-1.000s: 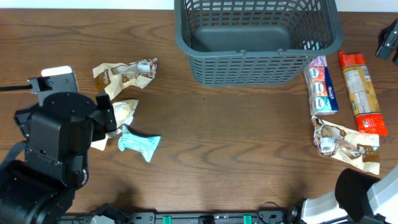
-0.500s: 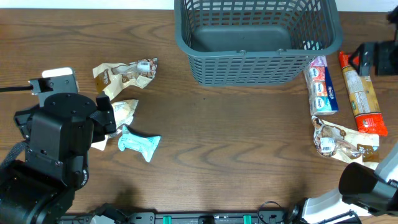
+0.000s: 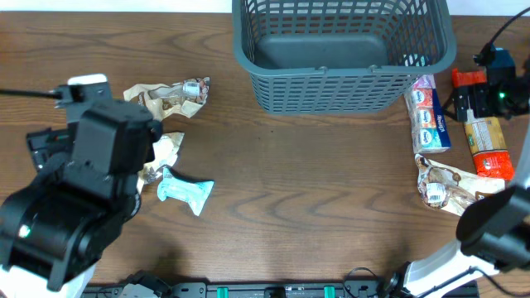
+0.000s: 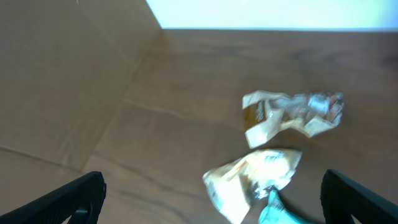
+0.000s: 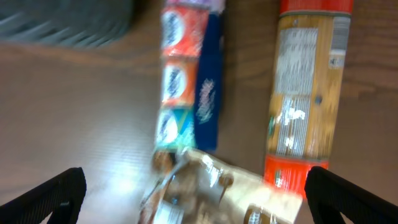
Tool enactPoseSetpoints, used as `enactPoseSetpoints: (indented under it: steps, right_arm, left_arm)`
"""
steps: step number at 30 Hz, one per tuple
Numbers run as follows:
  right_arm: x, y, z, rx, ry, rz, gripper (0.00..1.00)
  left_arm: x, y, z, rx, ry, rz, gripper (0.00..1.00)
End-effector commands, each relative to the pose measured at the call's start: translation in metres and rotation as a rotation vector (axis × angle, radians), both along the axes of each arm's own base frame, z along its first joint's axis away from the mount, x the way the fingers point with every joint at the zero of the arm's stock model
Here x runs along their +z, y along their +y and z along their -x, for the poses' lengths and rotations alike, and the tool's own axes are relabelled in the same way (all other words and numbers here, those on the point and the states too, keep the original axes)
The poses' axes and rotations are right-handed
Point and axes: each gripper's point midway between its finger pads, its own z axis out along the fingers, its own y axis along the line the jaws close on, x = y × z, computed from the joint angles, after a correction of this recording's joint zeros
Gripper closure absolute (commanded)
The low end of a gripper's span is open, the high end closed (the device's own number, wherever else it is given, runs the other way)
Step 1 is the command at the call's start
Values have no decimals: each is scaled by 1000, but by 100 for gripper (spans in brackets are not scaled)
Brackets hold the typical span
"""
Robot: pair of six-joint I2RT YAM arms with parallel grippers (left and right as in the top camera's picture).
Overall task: Pack container
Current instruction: 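Grasp the multicolour tissue-pack strip with the right gripper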
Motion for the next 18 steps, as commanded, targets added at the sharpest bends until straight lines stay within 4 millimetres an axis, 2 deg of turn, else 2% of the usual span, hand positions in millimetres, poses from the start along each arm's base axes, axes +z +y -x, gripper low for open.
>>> enactPoseSetpoints:
  steps: [1, 5, 11, 18]
  right_arm:
    - [-26, 8, -11, -6, 47, -14, 1]
    - [-49, 8, -16, 11, 115, 30, 1]
    - [-75, 21, -24, 49, 166, 12, 3]
    - [-90, 23, -29, 45, 181, 4, 4]
  left_arm:
    - [-6, 5, 0, 19, 48, -47, 1]
    - [-14, 5, 1, 18, 100, -69, 1]
    - [-14, 4, 0, 21, 91, -60, 1]
    - [-14, 5, 0, 21, 94, -62, 1]
